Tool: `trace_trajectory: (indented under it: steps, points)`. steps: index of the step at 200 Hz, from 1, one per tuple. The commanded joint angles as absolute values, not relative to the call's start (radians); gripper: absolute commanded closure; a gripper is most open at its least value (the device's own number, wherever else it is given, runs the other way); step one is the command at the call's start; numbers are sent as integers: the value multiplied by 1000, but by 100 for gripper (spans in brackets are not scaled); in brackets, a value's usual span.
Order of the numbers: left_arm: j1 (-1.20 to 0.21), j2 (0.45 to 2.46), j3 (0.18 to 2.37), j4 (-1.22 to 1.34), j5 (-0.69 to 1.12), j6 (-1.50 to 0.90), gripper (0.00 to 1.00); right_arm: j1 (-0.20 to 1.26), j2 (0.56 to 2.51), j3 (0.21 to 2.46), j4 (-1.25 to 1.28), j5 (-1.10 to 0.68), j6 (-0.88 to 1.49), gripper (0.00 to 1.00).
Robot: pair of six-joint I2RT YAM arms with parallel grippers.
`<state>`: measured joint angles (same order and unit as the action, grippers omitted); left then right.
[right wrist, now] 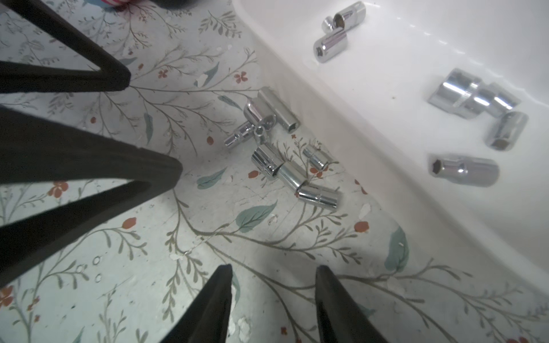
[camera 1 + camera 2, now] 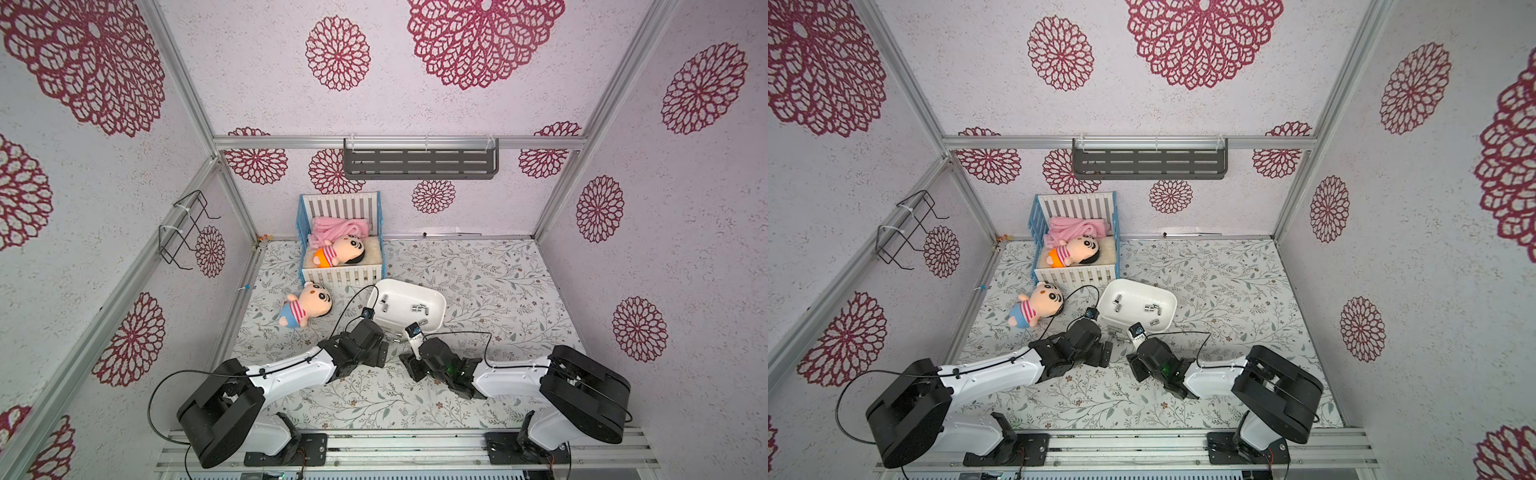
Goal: Put the screws on the desktop into the storage box
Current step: Pick up the screw from the center of the board.
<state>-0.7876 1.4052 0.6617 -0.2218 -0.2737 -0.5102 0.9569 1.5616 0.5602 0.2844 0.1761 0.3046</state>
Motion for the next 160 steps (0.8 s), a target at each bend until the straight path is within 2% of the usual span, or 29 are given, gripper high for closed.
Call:
trace_trajectory:
  steps: [1, 134, 160]
  points:
    - [-790, 1410, 689, -209, -274, -495, 3, 956, 1598, 609, 245, 242, 325, 50]
    - [-789, 1454, 715, -236, -307, -490, 3, 907, 1747, 718, 173, 313, 325, 49]
    - [-790, 1446, 718, -259, -368, -500, 3, 908, 1776, 738, 163, 307, 312, 52]
